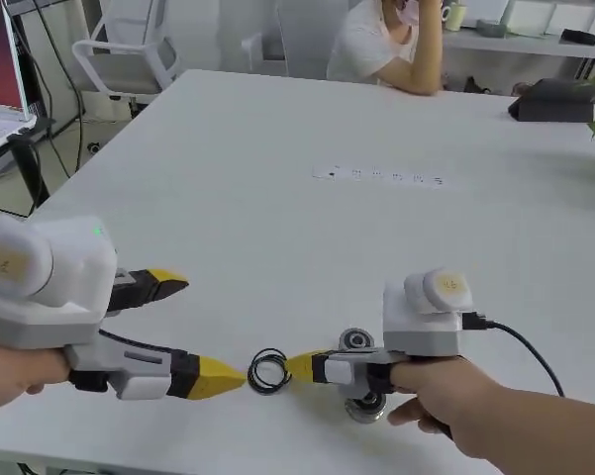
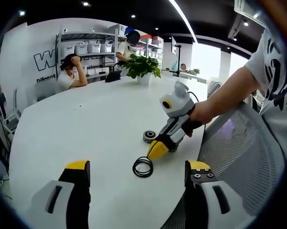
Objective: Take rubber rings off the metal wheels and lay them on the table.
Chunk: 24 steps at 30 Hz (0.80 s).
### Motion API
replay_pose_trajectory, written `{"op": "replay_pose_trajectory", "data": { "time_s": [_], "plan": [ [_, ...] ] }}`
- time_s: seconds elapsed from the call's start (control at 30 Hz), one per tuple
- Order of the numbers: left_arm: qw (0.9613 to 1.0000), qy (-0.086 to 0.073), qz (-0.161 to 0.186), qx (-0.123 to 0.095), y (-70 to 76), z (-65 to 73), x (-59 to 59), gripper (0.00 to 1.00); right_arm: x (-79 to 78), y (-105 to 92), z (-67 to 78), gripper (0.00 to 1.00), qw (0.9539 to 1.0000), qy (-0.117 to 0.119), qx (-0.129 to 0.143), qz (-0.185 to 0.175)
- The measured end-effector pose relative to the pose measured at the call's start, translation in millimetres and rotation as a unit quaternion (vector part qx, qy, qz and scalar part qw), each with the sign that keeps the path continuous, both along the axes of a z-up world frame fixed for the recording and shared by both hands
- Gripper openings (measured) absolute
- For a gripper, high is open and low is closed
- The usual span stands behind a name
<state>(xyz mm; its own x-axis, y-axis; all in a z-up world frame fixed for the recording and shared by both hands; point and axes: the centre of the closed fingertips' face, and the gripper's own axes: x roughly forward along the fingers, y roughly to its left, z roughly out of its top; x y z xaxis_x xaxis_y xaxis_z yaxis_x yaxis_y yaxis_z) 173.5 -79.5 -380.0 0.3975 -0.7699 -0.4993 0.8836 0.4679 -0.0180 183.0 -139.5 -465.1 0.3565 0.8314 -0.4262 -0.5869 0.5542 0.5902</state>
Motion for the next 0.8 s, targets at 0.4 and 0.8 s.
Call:
{"op": "replay_pose_trajectory", "data": {
  "time_s": [0.4,0.8],
  "plan": [
    [1.0000,0.002,-0.004,0.001,-3.7,-1.8,1.5,0.79,0.7,0.0,-2.2,0.09,0.9997,-0.017,-0.014,0.007],
    [1.0000,0.003,-0.009,0.002,-6.2,-2.2,1.0,0.79,-0.6,-1.4,5.6,0.20,0.9989,-0.040,-0.017,0.016]
  ]
}}
